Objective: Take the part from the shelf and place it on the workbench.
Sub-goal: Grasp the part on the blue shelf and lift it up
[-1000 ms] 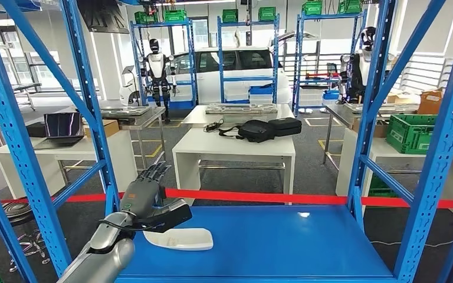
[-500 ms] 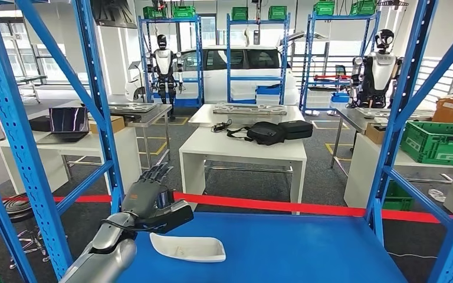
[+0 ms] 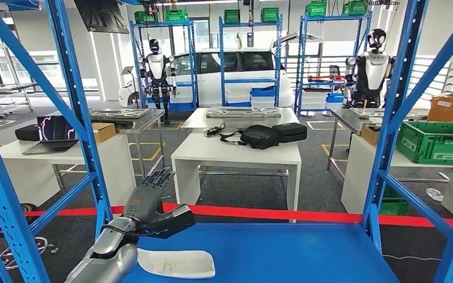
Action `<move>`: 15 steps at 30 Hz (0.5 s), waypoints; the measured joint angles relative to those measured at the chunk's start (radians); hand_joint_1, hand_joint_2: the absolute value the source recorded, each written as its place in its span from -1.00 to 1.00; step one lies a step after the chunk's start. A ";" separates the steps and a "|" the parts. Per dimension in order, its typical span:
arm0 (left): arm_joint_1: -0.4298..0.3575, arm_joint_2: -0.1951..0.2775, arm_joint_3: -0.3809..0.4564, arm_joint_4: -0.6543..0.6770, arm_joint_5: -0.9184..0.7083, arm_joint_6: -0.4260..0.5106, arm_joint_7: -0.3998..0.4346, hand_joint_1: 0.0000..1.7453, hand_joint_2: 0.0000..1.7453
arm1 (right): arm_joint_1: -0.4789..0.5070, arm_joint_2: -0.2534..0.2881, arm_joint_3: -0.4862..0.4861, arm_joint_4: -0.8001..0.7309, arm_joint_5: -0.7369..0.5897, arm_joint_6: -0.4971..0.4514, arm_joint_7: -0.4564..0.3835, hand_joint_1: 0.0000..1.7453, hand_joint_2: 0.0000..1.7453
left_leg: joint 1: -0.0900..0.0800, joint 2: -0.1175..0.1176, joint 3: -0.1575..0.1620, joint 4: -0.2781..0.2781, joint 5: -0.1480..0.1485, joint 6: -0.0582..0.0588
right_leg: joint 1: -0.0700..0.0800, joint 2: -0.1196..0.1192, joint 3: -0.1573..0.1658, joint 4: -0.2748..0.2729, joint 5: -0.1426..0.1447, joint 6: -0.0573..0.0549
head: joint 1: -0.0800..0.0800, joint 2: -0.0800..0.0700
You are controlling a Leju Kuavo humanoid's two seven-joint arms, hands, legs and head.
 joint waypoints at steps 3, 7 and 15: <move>0.000 -0.001 -0.001 0.000 0.000 -0.002 -0.001 -1.00 -1.00 | -0.001 0.000 0.000 0.000 0.000 0.000 0.000 -1.00 -1.00 | -0.006 0.001 0.029 -0.060 0.007 0.015 | 0.002 0.000 0.008 0.000 -0.009 0.019 | 0.001 0.000; -0.002 -0.003 -0.001 -0.001 0.000 -0.002 -0.003 -1.00 -1.00 | -0.001 0.000 0.000 0.000 0.000 0.000 0.000 -1.00 -1.00 | -0.002 -0.001 0.055 -0.067 0.003 0.041 | 0.000 -0.003 -0.045 0.107 -0.028 0.033 | 0.003 0.000; 0.012 -0.013 -0.004 0.001 0.036 -0.087 -0.037 -1.00 -1.00 | 0.002 0.000 -0.001 0.000 0.001 0.004 0.000 -1.00 -1.00 | -0.012 -0.005 0.106 -0.056 -0.050 0.043 | 0.007 -0.004 -0.136 0.068 0.061 0.025 | 0.007 0.000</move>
